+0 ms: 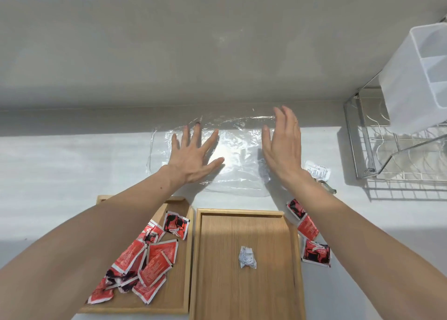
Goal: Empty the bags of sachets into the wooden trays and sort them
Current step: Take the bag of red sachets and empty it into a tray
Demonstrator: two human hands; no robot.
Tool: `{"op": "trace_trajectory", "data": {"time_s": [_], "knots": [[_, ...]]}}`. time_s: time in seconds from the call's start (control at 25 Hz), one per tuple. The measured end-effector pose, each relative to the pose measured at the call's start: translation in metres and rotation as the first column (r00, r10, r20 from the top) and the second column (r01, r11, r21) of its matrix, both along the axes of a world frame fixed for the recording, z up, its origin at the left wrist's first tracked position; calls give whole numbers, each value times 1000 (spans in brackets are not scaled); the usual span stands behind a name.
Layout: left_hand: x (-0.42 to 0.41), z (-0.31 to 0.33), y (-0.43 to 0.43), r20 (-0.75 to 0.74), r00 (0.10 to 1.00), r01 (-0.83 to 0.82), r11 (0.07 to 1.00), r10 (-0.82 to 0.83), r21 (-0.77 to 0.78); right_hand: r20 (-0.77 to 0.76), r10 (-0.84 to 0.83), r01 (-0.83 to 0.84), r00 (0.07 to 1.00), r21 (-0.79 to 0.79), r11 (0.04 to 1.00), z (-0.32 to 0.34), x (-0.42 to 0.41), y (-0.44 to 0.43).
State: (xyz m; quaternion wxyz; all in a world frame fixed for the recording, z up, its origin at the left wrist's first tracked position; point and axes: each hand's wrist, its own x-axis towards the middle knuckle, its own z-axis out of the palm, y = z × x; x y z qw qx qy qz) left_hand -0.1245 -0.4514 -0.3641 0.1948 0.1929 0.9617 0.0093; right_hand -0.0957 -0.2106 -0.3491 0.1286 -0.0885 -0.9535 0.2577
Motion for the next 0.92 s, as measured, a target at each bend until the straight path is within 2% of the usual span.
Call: {"op": "trace_trajectory", "data": {"time_s": [0.08,0.2,0.28,0.44,0.64,0.8,0.92], "knots": [[-2,-7,2,-18,1000,4,1000,-4,16,98,207,-225,973,250,942,-4,-3,-19],[-2,-16,4,-13,1000,17,999,-16,44,322,291,-401,901,359,843,-16,-11,-35],[-3,-22,1,-8,1000,13,999,-13,48,405,275,-428,872,360,829,-29,-16,-34],[-3,-29,-13,-36,999,23,998,-20,58,476,215,-416,853,370,831,-53,-13,-11],[-6,-29,-34,-71,995,71,995,-66,74,478,218,-402,851,326,855,-57,-11,-1],[-11,-23,-35,-17,996,91,995,-91,40,514,268,-433,815,232,871,-41,-14,-1],[-9,-7,-33,-4,997,74,994,-74,79,491,275,-411,826,191,891,-16,-10,-3]]}}
